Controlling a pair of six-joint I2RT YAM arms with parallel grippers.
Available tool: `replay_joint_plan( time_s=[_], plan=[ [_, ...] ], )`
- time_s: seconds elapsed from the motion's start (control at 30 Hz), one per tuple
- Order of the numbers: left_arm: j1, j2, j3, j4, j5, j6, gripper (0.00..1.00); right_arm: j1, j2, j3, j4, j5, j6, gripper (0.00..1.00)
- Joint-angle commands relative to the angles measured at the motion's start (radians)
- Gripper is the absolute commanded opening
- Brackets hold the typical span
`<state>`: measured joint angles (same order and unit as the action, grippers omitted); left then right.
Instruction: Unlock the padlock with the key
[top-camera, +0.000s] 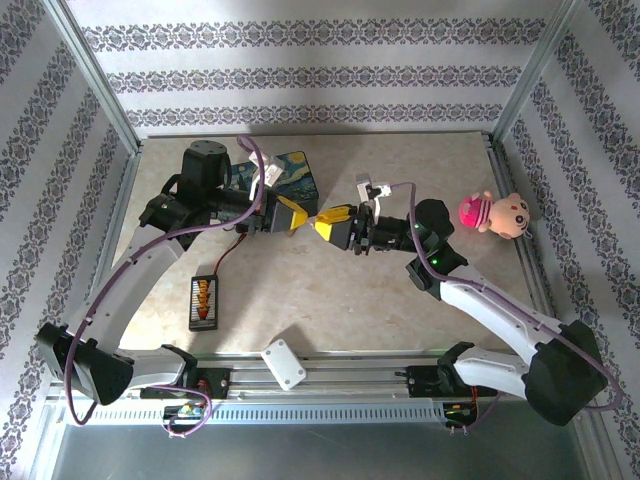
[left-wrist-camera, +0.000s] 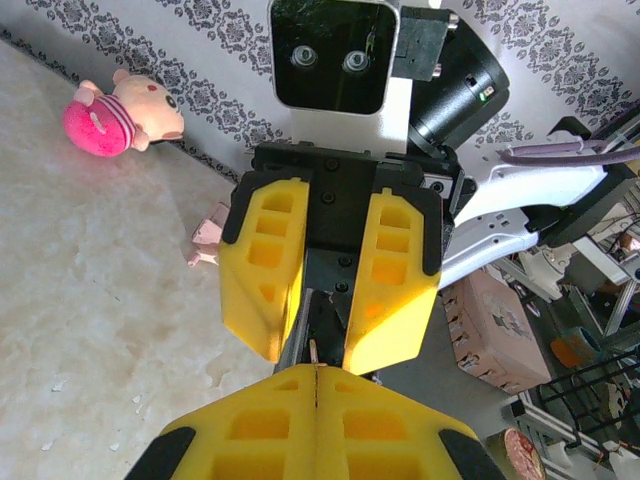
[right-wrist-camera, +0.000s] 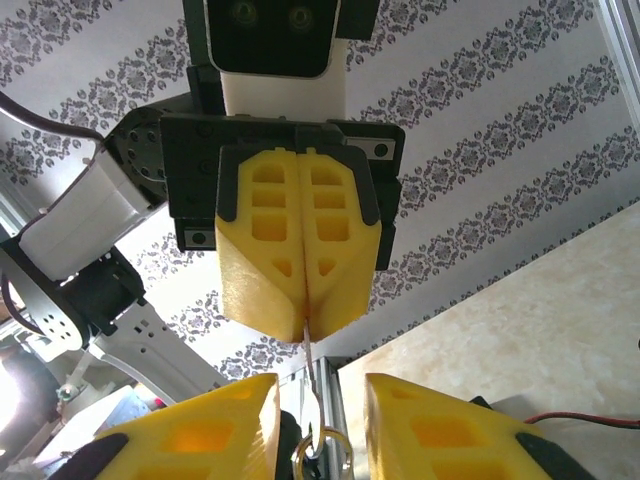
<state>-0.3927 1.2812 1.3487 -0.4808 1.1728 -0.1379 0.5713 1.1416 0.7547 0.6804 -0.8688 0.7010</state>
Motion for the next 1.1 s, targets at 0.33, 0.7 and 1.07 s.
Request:
replay_joint_plan(
  time_s=[0.33, 0.7, 1.07],
  plan=[
    [-0.008, -0.016, 0.023, -0.007, -0.007, 0.0, 0.0, 0.022, 0.001, 0.001, 0.015, -0.011, -0.017, 0.34],
    [-0.008, -0.016, 0.021, 0.002, -0.007, -0.008, 0.0, 0.026, 0.015, 0.005, 0.016, -0.01, -0.018, 0.32],
    [-0.006, -0.019, 0.02, -0.005, -0.013, 0.001, 0.0, 0.024, 0.001, -0.009, 0.013, -0.002, -0.021, 0.17]
  ],
)
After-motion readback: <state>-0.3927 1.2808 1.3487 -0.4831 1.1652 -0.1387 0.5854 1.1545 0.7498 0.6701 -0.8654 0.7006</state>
